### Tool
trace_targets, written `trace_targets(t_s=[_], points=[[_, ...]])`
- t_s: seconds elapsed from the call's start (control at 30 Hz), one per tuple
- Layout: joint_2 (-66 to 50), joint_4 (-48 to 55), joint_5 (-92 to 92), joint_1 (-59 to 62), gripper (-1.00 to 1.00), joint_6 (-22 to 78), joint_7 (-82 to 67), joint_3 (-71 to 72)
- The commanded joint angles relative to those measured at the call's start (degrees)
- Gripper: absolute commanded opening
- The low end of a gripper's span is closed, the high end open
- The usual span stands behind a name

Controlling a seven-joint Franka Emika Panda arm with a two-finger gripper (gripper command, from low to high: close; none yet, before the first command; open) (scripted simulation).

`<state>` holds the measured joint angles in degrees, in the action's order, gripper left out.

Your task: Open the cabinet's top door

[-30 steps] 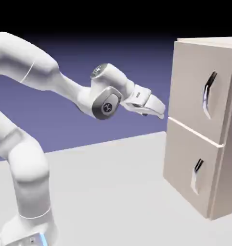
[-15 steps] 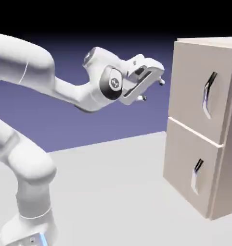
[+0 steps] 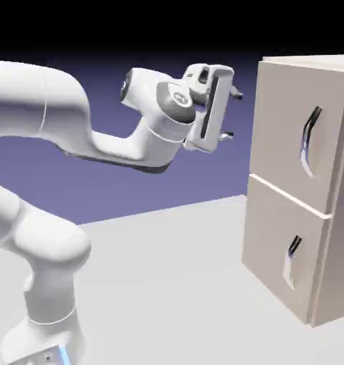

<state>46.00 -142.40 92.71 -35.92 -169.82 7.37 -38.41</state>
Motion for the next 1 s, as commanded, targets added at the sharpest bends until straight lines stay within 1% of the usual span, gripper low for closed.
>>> trace_targets(t_s=[0.0,0.93,0.97], points=[[0.4,0.5,2.5,-0.9,0.0,0.1,-0.9,-1.0],[10.4,14.5,72.3,-27.5,0.0,3.3,-27.4,-29.9],[10.5,14.6,72.7,-27.6,0.0,3.3,-27.5,-30.1]])
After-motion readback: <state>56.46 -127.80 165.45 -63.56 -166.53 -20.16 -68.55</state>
